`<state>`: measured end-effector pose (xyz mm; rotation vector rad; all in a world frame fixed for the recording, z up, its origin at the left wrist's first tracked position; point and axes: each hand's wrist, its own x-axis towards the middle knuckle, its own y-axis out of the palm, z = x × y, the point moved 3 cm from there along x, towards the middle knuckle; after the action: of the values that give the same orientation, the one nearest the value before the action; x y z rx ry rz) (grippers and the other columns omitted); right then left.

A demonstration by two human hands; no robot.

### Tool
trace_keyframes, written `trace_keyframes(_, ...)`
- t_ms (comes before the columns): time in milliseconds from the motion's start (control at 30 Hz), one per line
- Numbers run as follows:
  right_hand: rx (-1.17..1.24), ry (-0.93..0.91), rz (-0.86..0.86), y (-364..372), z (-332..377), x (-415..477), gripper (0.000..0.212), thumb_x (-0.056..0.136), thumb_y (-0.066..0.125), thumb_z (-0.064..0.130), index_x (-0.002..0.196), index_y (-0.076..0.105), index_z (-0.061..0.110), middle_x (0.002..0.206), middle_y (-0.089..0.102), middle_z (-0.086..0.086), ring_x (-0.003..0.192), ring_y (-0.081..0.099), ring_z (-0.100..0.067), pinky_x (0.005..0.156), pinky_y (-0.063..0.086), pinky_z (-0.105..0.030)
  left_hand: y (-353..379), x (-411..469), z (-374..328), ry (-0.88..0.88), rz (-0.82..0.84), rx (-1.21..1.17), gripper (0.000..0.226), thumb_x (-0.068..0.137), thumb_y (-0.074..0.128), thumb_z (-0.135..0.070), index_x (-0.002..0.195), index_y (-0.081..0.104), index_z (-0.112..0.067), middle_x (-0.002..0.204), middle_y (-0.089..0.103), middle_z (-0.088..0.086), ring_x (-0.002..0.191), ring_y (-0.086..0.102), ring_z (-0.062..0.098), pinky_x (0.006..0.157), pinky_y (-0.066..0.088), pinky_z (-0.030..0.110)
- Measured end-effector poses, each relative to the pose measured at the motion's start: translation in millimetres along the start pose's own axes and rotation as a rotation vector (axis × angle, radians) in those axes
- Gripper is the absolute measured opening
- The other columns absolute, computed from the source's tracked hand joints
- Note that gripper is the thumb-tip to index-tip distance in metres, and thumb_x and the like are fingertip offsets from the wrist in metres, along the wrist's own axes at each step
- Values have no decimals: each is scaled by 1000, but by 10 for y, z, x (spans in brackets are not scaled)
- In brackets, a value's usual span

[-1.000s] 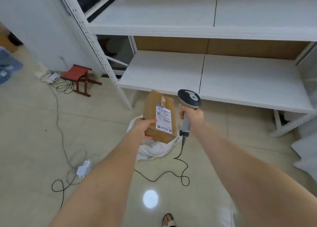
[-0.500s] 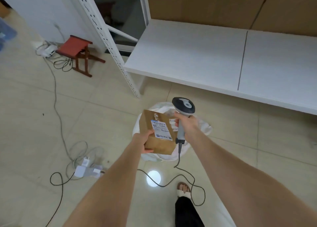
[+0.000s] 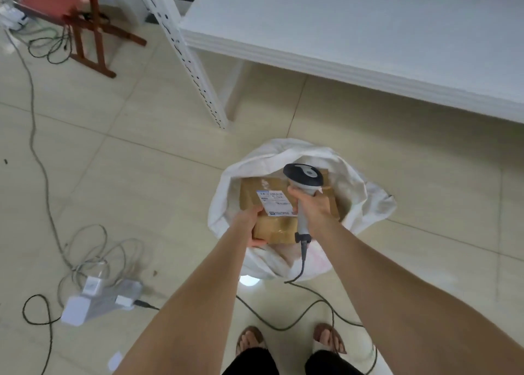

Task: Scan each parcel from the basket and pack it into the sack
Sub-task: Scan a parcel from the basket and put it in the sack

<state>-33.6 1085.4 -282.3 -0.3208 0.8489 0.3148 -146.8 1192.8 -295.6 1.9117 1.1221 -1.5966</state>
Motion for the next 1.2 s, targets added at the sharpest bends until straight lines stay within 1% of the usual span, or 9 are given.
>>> trace_keyframes(100,3,-2,29,279,-243,380,24,78,79,29,91,65,14,76,65,3,68,61,-14,84,56,-36,11,531,8,71,16,-18,50,88,62,-36,131,45,-16,128,52,13,115,52,38,78,55,50)
trace_keyframes(233,9,9,58,610,-514,741,40,78,79,32,109,62,14,85,66,1,73,63,-16,66,52,-29,-57,1124,62,154,-27,-2,41,95,50,-23,134,44,-12,130,53,13,118,52,39,89,50,49)
trace_keyframes(400,12,31,121,916,-757,1087,41,78,79,37,106,53,24,110,65,-4,105,60,-26,98,48,-43,-172,1654,-28,322,-224,534,62,94,48,-13,149,20,-10,145,34,23,131,40,36,103,39,39)
trace_keyframes(567,-30,52,133,1007,-893,1371,36,79,78,36,101,52,21,106,62,-5,101,56,-25,96,45,-39,-35,2005,54,542,-32,980,108,77,75,-18,153,-2,-26,148,32,15,133,39,31,108,36,38)
trace_keyframes(667,-36,58,167,1047,-961,1488,41,81,77,34,108,52,18,100,61,-4,97,56,-24,91,44,-37,-31,2222,101,508,-177,1072,88,93,56,-23,151,-8,-8,145,40,16,128,46,32,104,40,39)
trace_keyframes(800,7,78,169,1002,-973,1512,42,81,78,34,107,48,18,96,60,-3,94,58,-23,88,48,-37,-55,2231,78,423,-299,1207,60,97,42,-17,145,14,7,144,39,21,130,44,33,101,42,40)
trace_keyframes(900,69,75,183,891,-859,1350,37,83,77,26,110,55,12,96,66,-7,82,66,-22,66,52,-33,-12,1981,-96,476,-271,1211,44,96,46,-17,136,42,1,134,52,15,122,52,29,94,46,33)
trace_keyframes(967,103,75,185,798,-741,1175,37,84,76,21,114,58,9,86,68,-9,71,67,-20,70,56,-39,23,1679,-285,588,-271,1179,33,96,49,-18,126,55,-5,123,61,11,114,58,26,86,45,28)
trace_keyframes(1200,118,71,100,212,-106,302,21,82,77,19,88,59,11,50,64,0,39,57,-8,46,48,-22,175,327,-735,747,-185,1015,32,95,50,-20,124,59,-9,125,61,9,118,55,28,97,42,32)
